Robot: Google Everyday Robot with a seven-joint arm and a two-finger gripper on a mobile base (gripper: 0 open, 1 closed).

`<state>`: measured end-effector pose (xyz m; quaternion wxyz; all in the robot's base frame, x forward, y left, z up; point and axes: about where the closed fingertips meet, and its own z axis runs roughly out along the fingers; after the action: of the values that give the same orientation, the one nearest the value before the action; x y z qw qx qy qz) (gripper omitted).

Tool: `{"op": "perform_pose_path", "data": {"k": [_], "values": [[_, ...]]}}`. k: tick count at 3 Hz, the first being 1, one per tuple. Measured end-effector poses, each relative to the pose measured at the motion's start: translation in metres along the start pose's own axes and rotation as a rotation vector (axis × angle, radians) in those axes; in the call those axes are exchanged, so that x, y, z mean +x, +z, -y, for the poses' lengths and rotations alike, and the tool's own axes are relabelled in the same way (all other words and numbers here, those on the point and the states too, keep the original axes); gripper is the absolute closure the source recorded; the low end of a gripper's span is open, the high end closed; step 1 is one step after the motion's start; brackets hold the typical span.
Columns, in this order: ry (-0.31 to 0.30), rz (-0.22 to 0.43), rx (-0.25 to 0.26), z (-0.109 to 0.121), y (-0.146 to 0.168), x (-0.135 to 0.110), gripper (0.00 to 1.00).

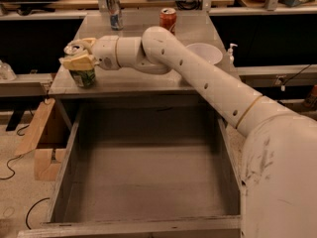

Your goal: Place green can into top drawer

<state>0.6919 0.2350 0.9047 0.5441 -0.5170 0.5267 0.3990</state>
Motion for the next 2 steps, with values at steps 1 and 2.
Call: {"op": "perform_pose_path", "data": {"k": [1,2], "values": [[-0.013,-0.008,-0.002,-0.003,-0.001,-0.006,1.0],[-0.074,0.021,0.045,-0.026,-0.021,-0.044,1.0]]}}
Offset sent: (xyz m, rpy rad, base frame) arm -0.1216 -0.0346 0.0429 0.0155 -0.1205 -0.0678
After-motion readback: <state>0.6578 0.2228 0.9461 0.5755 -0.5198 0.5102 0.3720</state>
